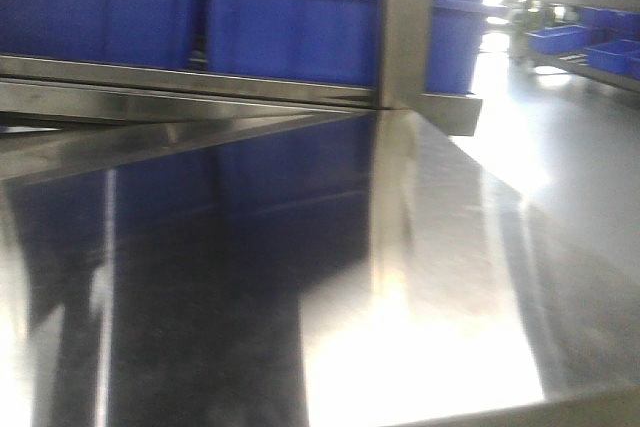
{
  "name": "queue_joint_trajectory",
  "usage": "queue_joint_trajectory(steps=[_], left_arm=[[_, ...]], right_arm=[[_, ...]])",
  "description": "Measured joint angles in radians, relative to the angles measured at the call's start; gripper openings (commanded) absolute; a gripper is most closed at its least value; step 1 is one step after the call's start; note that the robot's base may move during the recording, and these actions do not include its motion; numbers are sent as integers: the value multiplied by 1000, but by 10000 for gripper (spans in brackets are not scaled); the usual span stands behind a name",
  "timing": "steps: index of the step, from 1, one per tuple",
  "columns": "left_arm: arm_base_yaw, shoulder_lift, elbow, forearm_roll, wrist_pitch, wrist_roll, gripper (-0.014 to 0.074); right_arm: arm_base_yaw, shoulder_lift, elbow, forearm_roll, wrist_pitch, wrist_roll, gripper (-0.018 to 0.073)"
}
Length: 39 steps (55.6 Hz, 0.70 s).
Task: Pick and sort blue part to right shelf
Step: 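Drive the base away from the table holding both parts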
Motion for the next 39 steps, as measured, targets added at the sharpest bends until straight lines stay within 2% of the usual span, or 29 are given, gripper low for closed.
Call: queue_joint_trajectory(steps=[39], left_arm=[[1,0,0,1,-3,0,316]], right_arm=[[2,0,2,0,2,0,132]])
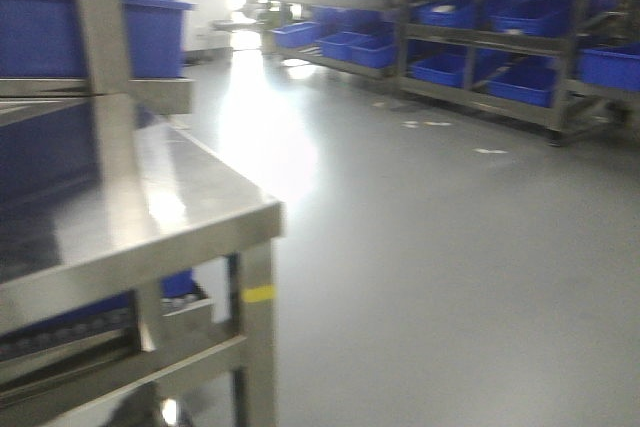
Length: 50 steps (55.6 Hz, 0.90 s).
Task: Pick and sort blue part to right shelf
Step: 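Drive the base away from the table holding both parts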
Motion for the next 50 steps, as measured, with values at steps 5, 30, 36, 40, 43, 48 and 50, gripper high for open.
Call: queue_joint_trajectory(steps=[5,30,36,40,43,48,50], left_arm=[[0,0,0,0,0,0,316],[0,0,0,0,0,0,316],[0,0,0,0,0,0,316],[0,0,0,0,0,0,316],[0,0,0,0,0,0,316],[0,0,0,0,0,0,316],[0,0,0,0,0,0,316]], right_arm=[[0,0,0,0,0,0,132],[0,0,0,0,0,0,132],[0,0,0,0,0,0,132],[0,0,0,0,0,0,132],[0,0,0,0,0,0,132],[0,0,0,0,0,0,132],[0,0,0,0,0,0,132]])
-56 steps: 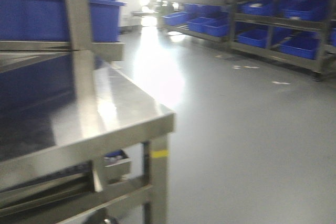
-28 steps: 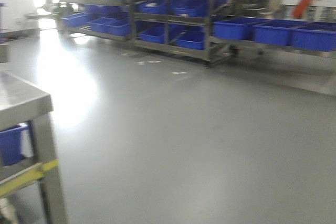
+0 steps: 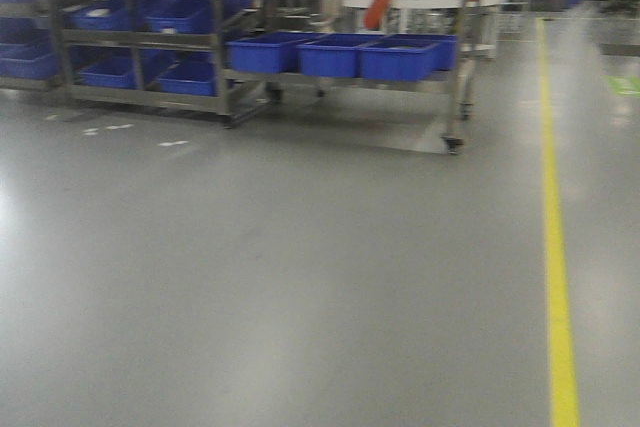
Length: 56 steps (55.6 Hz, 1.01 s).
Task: Pick and sort blue part to right shelf
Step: 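Drive the base away from the table holding both parts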
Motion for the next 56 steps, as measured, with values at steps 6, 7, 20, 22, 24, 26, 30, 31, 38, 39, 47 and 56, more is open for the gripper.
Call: queue_joint_trajectory(steps=[6,7,20,22,24,26,30,31,38,39,47,56], left_arm=[[0,0,0,0,0,0,316],[0,0,0,0,0,0,316],[0,0,0,0,0,0,316],[0,0,0,0,0,0,316],[0,0,0,0,0,0,316],[0,0,0,0,0,0,316],[0,0,0,0,0,0,316],[0,0,0,0,0,0,316],[0,0,0,0,0,0,316],[0,0,0,0,0,0,316],[0,0,0,0,0,0,316],[0,0,0,0,0,0,316]], right_arm=[[0,0,0,0,0,0,132],[0,0,0,0,0,0,132],[0,0,0,0,0,0,132],[0,0,0,0,0,0,132],[0,0,0,0,0,0,132],[0,0,0,0,0,0,132],[0,0,0,0,0,0,132],[0,0,0,0,0,0,132],[0,0,0,0,0,0,132],[0,0,0,0,0,0,132],[0,0,0,0,0,0,132],[0,0,0,0,0,0,132]])
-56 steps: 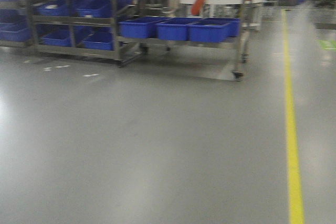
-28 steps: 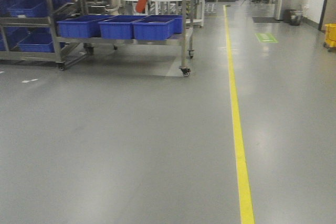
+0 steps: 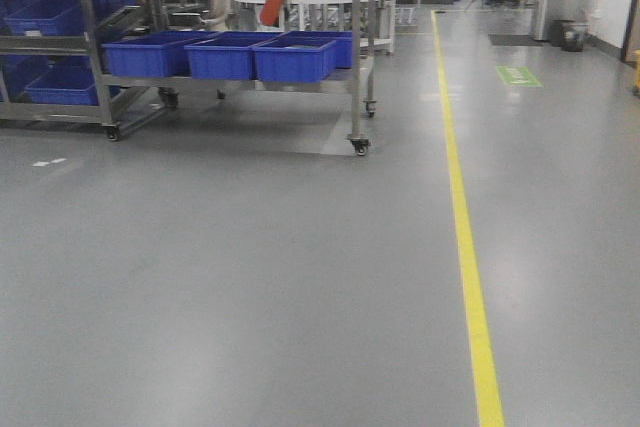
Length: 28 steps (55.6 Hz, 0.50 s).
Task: Pick and sort blue part to right shelf
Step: 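Drive the base away from the table holding both parts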
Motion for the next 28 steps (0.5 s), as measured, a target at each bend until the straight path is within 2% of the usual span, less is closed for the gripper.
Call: queue_joint_trajectory(steps=[28], left_arm=[[0,0,0,0,0,0,316]], right_arm=[[0,0,0,0,0,0,132]])
